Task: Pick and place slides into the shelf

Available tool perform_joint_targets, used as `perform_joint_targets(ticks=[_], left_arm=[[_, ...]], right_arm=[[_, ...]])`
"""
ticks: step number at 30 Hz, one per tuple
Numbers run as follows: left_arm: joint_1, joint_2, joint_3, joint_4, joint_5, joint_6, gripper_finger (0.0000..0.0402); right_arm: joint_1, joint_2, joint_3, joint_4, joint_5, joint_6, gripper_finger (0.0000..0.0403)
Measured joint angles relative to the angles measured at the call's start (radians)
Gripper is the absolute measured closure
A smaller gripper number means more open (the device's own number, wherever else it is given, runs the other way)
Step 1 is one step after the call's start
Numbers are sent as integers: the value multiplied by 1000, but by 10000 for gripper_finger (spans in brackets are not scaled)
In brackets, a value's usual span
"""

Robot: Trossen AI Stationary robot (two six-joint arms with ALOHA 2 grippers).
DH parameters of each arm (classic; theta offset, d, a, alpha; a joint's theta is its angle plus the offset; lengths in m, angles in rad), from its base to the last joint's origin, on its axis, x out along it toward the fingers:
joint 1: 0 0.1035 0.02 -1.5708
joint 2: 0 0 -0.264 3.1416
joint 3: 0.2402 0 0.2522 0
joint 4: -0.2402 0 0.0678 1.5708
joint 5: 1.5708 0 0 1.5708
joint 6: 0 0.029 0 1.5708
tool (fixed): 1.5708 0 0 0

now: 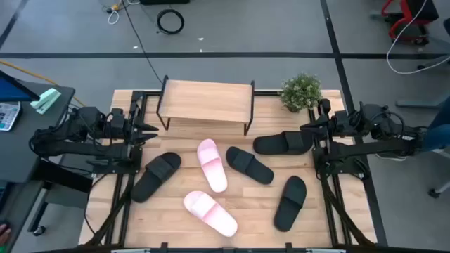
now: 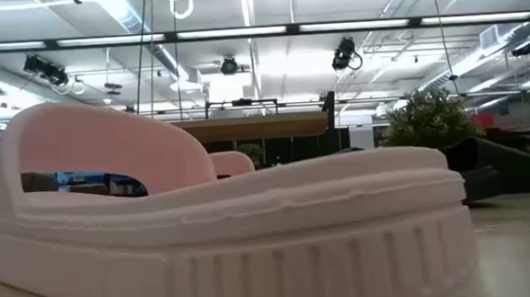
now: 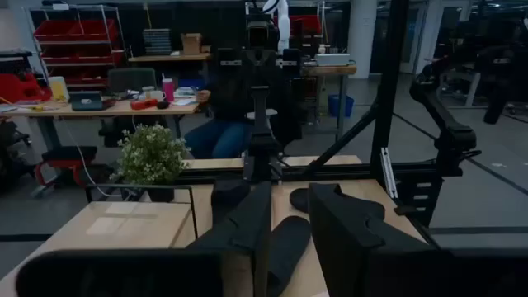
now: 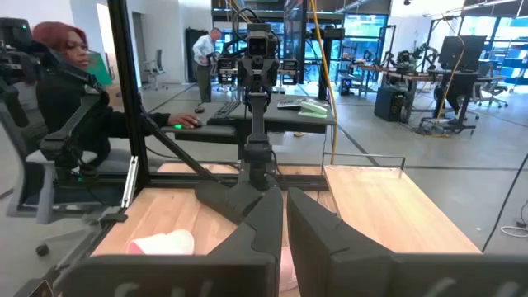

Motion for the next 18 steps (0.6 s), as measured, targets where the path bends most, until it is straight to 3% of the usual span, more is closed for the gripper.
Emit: perform_joint_targets(ticks=[18], left_arm=[[0,0,0,0,0,0,310]], right_arm=[[0,0,0,0,0,0,376]])
